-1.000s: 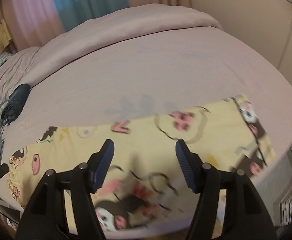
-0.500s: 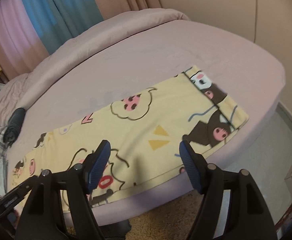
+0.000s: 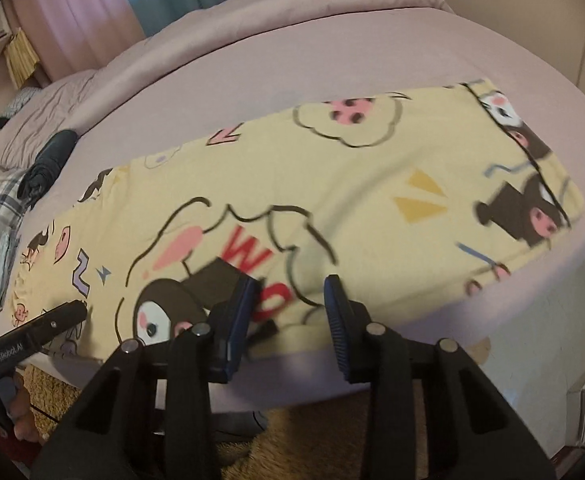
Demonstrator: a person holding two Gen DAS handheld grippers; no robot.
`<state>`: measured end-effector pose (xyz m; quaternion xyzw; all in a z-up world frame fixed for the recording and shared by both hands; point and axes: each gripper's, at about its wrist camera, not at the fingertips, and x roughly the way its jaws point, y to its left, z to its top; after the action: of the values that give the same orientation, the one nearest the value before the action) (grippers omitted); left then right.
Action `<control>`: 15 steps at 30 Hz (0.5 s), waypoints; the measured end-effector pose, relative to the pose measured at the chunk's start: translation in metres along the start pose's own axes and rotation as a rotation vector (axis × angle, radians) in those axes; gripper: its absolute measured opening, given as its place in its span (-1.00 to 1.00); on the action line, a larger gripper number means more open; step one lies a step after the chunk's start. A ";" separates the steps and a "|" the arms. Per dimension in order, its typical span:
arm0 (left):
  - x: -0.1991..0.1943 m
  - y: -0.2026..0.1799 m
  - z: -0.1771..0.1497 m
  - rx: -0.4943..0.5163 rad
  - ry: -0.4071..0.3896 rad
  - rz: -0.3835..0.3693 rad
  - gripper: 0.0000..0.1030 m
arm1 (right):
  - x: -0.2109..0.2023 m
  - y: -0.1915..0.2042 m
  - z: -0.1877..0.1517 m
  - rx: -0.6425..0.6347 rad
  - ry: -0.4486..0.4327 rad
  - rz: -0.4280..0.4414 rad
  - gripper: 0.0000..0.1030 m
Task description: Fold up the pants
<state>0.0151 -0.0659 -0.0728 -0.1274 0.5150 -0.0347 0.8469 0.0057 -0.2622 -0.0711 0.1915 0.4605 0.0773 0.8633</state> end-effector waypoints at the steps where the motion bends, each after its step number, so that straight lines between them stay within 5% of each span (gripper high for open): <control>1: 0.000 0.002 -0.001 -0.006 0.001 0.000 0.02 | -0.004 -0.007 -0.001 0.021 0.004 -0.012 -0.33; 6: -0.005 0.004 -0.001 -0.025 0.010 -0.005 0.02 | -0.020 -0.040 -0.002 0.085 -0.013 -0.112 -0.24; 15: -0.007 0.000 0.000 -0.037 0.031 -0.040 0.02 | -0.051 -0.090 -0.001 0.194 -0.075 -0.085 -0.16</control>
<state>0.0116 -0.0645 -0.0667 -0.1528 0.5259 -0.0438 0.8355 -0.0282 -0.3599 -0.0690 0.2569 0.4409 -0.0117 0.8599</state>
